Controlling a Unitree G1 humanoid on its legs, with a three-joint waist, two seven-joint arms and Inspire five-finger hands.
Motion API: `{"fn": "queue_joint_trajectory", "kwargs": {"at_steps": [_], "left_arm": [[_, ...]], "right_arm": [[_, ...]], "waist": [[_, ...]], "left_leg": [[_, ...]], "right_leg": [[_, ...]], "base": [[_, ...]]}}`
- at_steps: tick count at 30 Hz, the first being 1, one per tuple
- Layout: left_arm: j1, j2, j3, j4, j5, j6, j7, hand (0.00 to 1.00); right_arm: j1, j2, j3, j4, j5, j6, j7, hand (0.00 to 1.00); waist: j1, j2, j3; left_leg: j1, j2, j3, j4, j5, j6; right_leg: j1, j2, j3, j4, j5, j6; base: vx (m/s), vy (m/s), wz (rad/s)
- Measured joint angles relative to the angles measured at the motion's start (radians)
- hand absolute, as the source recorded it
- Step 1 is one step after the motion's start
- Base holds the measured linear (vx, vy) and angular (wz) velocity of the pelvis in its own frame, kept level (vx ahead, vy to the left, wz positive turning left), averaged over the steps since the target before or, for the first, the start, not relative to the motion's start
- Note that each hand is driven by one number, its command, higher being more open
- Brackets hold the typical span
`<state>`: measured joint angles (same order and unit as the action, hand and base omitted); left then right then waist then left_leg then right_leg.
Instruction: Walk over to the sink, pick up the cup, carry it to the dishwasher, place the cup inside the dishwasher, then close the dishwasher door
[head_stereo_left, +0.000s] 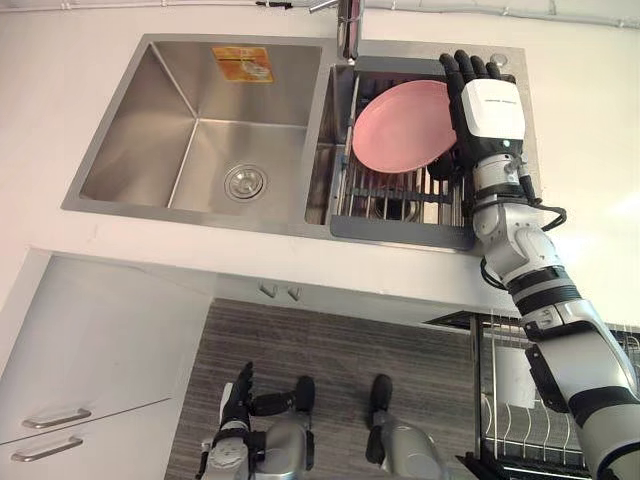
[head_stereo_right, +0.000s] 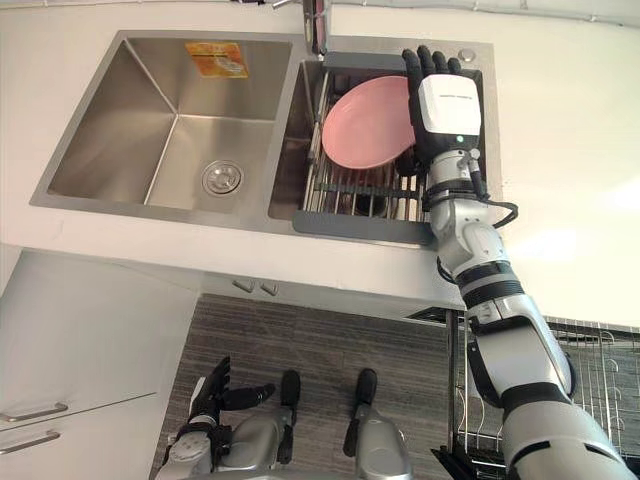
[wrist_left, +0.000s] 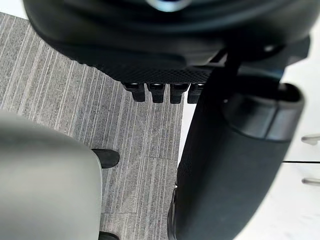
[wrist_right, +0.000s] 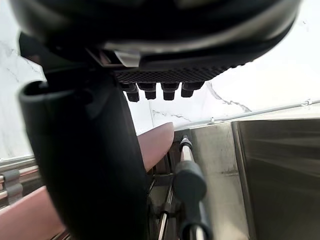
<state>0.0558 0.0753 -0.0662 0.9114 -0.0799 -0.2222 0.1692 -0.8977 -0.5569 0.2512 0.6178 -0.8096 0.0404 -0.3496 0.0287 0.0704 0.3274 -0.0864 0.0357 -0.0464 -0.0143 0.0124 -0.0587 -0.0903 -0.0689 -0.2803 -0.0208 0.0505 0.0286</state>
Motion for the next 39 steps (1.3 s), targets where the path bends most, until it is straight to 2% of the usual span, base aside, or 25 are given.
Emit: {"fn": "queue_joint_trajectory", "kwargs": {"at_steps": [2, 3, 7, 13, 20, 25, 32, 39], "left_arm": [[-0.001, -0.001, -0.001, 0.0, 0.0, 0.0, 0.0, 1.0], [-0.002, -0.002, -0.001, 0.0, 0.0, 0.0, 0.0, 1.0], [-0.007, -0.006, -0.001, 0.004, 0.001, 0.0, 0.0, 1.0], [-0.015, -0.006, -0.001, 0.008, 0.001, 0.0, -0.002, 1.0], [-0.015, -0.008, -0.004, 0.012, 0.002, 0.0, -0.004, 1.0], [-0.015, -0.008, -0.006, 0.01, 0.001, 0.0, -0.005, 1.0], [-0.014, -0.007, -0.009, 0.008, 0.002, 0.001, -0.006, 1.0], [-0.013, 0.0, -0.009, 0.007, 0.002, 0.007, -0.013, 1.0]], "right_arm": [[-0.003, -0.004, 0.0, -0.006, 0.0, 0.001, -0.003, 1.0], [-0.003, -0.004, 0.0, -0.01, 0.0, 0.001, -0.005, 0.0], [-0.003, -0.007, -0.001, -0.058, 0.0, 0.0, -0.025, 0.0], [-0.003, -0.01, 0.0, -0.094, -0.001, -0.016, -0.03, 0.0], [0.028, -0.044, 0.025, -0.093, 0.023, -0.027, -0.023, 0.0], [0.063, -0.025, 0.063, -0.093, 0.031, -0.086, -0.017, 0.0], [0.074, -0.026, 0.061, -0.096, 0.032, -0.086, -0.014, 0.0], [0.156, -0.025, 0.018, -0.199, 0.074, -0.086, -0.008, 0.0]], "waist": [[0.001, 0.004, 0.002], [0.001, 0.005, 0.003], [0.001, 0.016, 0.008], [0.014, 0.017, 0.009], [0.011, 0.017, 0.009], [0.015, 0.016, 0.008], [0.016, 0.014, 0.008], [0.013, 0.0, 0.004]], "left_leg": [[-0.002, 0.002, -0.001, 0.002, 0.0, 0.0], [-0.002, 0.003, -0.002, 0.003, 0.0, 0.0], [-0.006, 0.006, -0.004, 0.007, 0.0, 0.0], [-0.01, 0.01, -0.015, 0.009, 0.001, 0.001], [0.0, 0.01, -0.017, 0.009, 0.002, 0.001], [0.003, 0.01, -0.019, 0.008, 0.006, -0.004], [0.017, 0.01, -0.02, -0.01, 0.016, -0.006], [0.037, 0.014, -0.019, -0.019, 0.015, -0.006]], "right_leg": [[0.0, 0.002, -0.001, 0.0, 0.001, -0.001], [0.0, 0.003, -0.001, 0.0, 0.001, -0.001], [0.0, 0.007, -0.003, -0.001, 0.002, -0.003], [0.0, 0.012, -0.011, -0.001, 0.002, -0.003], [0.009, 0.01, -0.01, 0.0, 0.002, -0.004], [0.01, 0.008, -0.01, 0.005, 0.002, -0.004], [0.013, 0.007, -0.004, 0.01, 0.002, -0.004], [0.015, 0.006, 0.01, 0.036, 0.002, -0.003]], "base": [[0.0, 0.0, 0.0], [0.0, 0.0, 0.0], [0.0, 0.0, 0.0], [0.0, -0.001, 0.03], [0.0, 0.001, 0.01], [0.0, 0.0, 0.0], [0.0, 0.0, 0.0], [0.0, 0.002, -0.01]]}}
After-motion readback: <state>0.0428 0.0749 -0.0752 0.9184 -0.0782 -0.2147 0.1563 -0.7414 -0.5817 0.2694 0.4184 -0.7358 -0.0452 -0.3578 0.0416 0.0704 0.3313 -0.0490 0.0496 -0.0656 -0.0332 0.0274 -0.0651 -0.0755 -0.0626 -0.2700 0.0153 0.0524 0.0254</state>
